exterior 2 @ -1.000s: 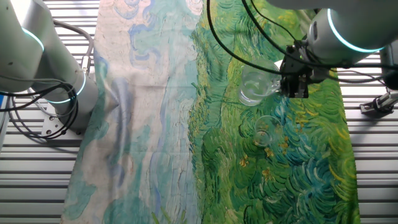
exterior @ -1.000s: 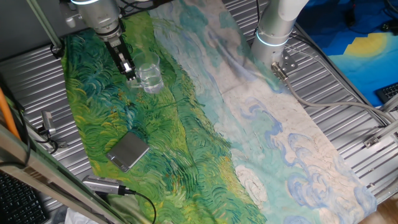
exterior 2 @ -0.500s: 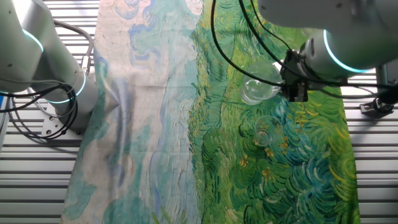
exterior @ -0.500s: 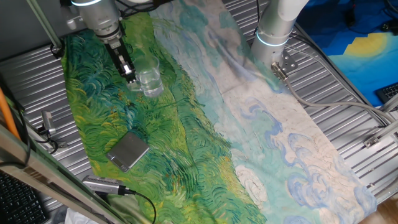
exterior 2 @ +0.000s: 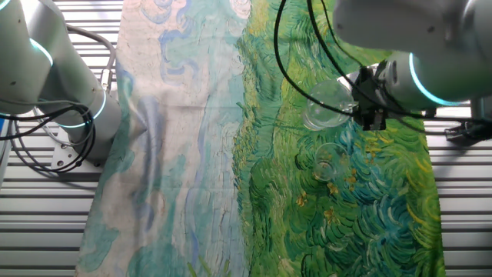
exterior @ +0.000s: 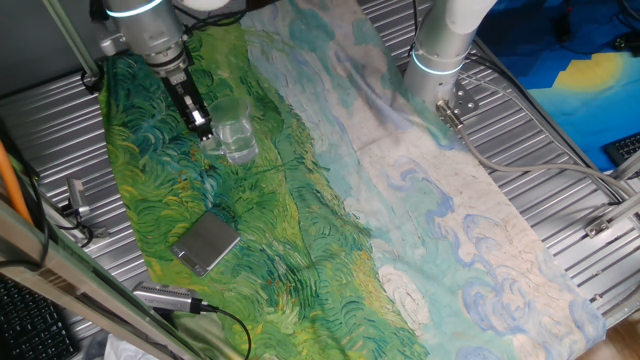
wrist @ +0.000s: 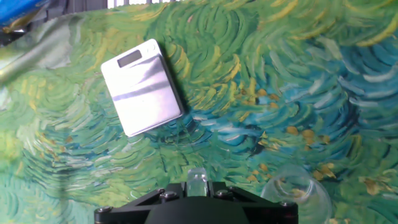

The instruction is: Pour the water from one cup into another empty cup

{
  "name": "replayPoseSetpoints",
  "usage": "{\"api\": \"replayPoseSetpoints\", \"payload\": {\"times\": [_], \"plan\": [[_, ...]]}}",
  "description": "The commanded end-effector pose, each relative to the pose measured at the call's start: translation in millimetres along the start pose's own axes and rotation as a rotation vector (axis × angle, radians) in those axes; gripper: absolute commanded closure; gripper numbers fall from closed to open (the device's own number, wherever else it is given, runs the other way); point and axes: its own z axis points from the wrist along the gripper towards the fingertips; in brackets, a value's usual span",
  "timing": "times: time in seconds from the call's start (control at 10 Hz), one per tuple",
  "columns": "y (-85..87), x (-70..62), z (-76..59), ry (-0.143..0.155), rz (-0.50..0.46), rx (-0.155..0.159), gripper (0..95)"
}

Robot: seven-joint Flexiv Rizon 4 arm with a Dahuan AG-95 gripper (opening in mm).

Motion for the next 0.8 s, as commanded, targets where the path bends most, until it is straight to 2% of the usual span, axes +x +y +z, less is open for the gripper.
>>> {"api": "replayPoseSetpoints", "payload": {"times": [0.1, 0.3, 0.6, 0.7, 0.8], "plan": [[2.3, -0.9, 4.8, -0.001, -0.004, -0.009, 95.0], [1.1, -2.7, 9.8, 0.001, -0.017, -0.022, 95.0], [-1.5, -5.1, 15.8, 0.004, -0.012, -0.073, 95.0], [-1.5, -5.2, 16.5, 0.004, -0.012, -0.076, 95.0], [-1.4, -5.3, 17.1, 0.006, -0.011, -0.092, 95.0]]}}
